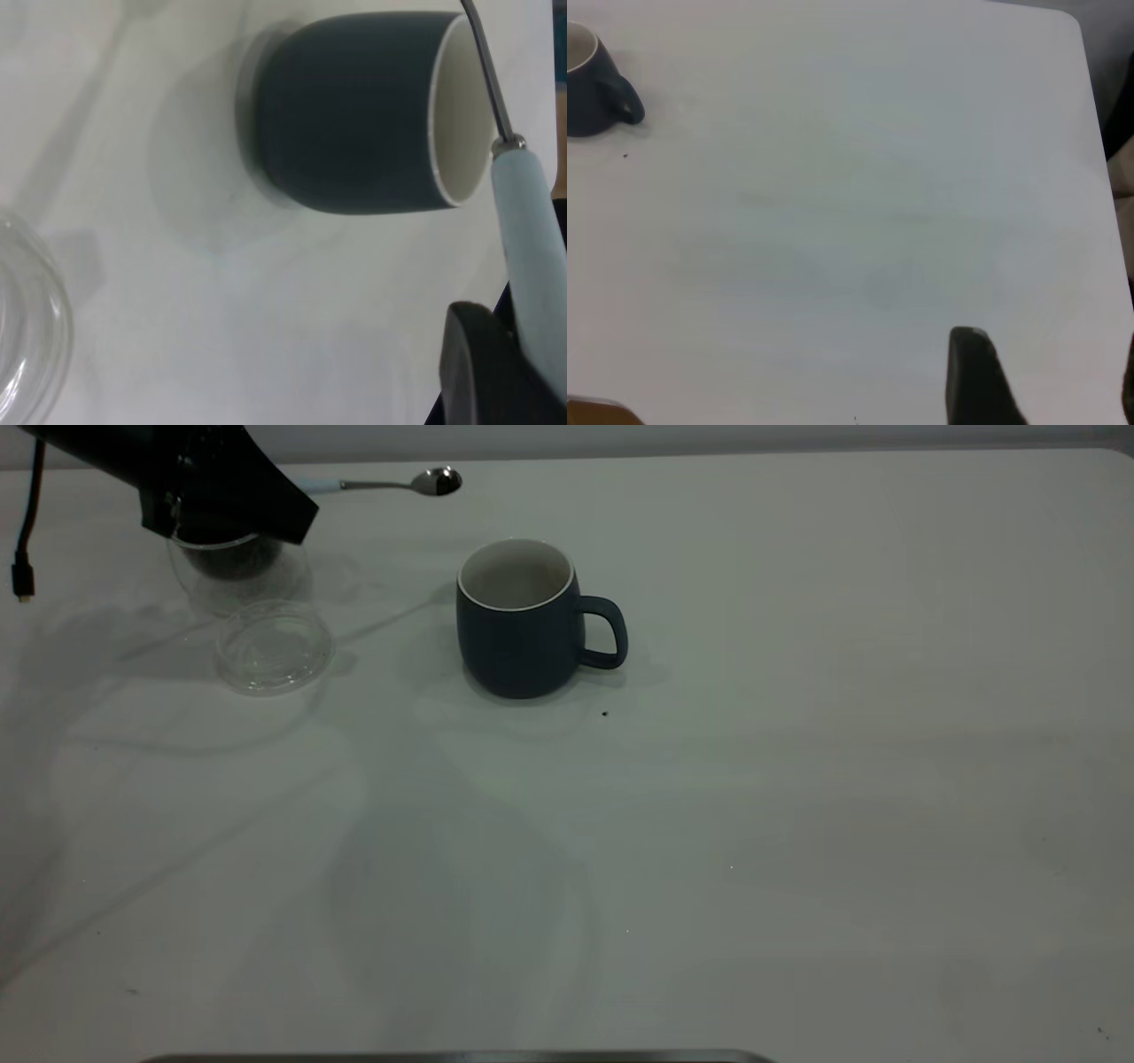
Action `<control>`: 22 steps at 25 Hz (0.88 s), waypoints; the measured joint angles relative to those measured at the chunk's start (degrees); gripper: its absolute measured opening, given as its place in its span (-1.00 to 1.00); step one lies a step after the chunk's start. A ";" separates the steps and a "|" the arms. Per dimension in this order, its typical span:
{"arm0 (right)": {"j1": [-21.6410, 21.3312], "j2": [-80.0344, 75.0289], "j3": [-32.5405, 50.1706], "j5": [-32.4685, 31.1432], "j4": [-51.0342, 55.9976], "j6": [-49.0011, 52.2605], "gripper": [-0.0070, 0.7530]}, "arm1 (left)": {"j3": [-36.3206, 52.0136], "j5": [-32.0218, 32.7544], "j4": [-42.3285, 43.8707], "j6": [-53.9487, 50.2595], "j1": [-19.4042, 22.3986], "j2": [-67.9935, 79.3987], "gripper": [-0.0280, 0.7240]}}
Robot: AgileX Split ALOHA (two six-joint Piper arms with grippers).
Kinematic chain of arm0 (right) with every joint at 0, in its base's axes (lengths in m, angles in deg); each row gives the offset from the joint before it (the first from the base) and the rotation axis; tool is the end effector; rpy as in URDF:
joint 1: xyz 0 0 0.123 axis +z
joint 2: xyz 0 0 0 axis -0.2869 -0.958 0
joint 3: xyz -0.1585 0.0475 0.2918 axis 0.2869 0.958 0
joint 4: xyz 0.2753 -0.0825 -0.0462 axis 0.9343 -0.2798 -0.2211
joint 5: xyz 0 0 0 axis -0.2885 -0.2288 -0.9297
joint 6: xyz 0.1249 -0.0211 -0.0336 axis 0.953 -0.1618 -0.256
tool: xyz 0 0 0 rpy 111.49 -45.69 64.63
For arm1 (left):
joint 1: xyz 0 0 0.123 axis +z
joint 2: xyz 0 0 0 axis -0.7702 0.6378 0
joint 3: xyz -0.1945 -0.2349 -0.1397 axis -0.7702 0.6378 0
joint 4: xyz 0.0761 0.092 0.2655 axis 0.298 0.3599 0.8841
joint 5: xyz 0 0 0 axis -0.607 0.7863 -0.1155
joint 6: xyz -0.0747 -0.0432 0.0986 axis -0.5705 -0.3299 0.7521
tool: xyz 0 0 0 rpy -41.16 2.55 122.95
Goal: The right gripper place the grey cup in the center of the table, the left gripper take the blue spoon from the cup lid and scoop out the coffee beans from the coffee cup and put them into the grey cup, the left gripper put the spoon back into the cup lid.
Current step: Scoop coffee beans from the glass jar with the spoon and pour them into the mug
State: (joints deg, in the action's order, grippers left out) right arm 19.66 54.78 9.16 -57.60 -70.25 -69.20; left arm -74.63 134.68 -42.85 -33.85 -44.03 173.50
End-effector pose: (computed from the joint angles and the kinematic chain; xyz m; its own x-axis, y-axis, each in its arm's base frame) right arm 0.0111 0.0050 0.2599 -0.5191 -0.1079 -0.8479 -0.1235 0.9911 -0.0505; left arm 0.5413 -0.0416 0.0542 -0.9575 0.0966 -0.2718 0.2693 0.6363 -0.7229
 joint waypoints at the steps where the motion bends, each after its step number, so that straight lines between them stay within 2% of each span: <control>1: 0.00 0.00 0.00 0.00 0.00 0.00 -0.02 | 0.00 -0.01 0.33 -0.27 0.00 -0.51 -0.67; 8: 0.00 0.00 0.00 0.00 0.00 0.00 -0.02 | 0.00 -0.01 1.43 -1.24 -0.26 -1.22 -0.67; 16: 0.00 0.00 0.00 0.00 0.00 0.00 -0.02 | 0.00 -0.01 2.37 -0.39 -3.24 -1.22 -0.67; 22: 0.00 0.00 0.00 0.00 0.00 0.00 -0.02 | 0.05 -0.01 4.75 -0.39 -3.42 -1.22 -0.67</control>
State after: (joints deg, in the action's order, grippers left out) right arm 19.66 54.78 9.16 -57.60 -70.25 -69.21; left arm -74.58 134.67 -38.11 -34.23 -47.45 172.29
